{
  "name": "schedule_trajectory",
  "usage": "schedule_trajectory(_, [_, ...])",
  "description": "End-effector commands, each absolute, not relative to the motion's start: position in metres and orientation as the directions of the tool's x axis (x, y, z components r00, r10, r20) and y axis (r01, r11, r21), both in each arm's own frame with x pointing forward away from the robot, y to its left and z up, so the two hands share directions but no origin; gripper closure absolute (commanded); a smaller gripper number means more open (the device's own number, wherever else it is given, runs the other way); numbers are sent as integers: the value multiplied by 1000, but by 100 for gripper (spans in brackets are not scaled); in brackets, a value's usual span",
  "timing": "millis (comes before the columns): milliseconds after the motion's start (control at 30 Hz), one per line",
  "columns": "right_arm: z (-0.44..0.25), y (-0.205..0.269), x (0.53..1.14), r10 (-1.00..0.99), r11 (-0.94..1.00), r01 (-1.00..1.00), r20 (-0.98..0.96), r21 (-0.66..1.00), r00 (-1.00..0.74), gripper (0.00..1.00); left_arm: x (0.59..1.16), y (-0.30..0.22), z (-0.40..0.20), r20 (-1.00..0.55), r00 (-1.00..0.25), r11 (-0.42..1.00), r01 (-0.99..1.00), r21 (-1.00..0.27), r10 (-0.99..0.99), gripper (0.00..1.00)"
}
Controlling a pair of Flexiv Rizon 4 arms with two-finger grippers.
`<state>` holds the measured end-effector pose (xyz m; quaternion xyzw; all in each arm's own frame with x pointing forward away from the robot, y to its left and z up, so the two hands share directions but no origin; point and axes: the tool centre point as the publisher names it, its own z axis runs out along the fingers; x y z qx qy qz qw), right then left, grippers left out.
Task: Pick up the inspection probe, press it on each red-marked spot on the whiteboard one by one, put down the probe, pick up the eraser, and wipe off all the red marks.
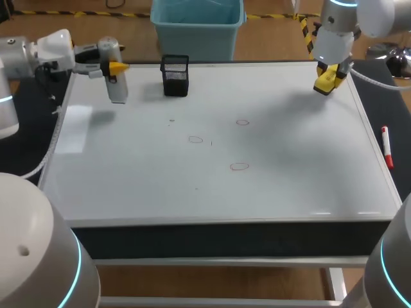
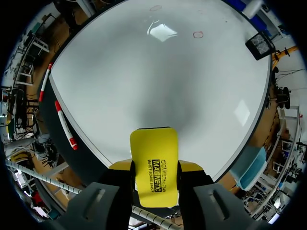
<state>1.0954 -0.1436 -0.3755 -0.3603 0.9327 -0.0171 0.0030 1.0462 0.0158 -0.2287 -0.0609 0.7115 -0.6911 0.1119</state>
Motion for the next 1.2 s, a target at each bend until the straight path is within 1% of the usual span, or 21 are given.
schedule_trajectory(33, [-374, -144, 1096, -674, 738, -674, 11, -35, -739, 100, 1053, 16, -231, -58, -969, 26, 54, -998, -240, 100])
schedule_trajectory(433, [-374, -144, 1096, -674, 738, -674, 11, -35, -739, 100, 1053, 16, -231, -58, -969, 26, 54, -998, -240, 100])
schedule_trajectory(500, [-362, -115, 1089, -745, 662, -744, 26, -95, -666, 100, 1053, 16, -231, -58, -969, 26, 54, -998, -240, 100])
schedule_trajectory(833, [-348, -2, 1041, -841, 541, -834, -60, -106, -538, 100, 1053, 16, -231, -58, -969, 26, 54, -998, -240, 100])
schedule_trajectory(967, [-344, 36, 1020, -873, 487, -866, -110, -114, -476, 100, 1053, 16, -231, -58, -969, 26, 54, -998, -240, 100])
schedule_trajectory(1200, [-345, 91, 989, -937, 346, -932, -89, -109, -338, 100, 1053, 16, -231, -58, -969, 26, 54, -998, -240, 100])
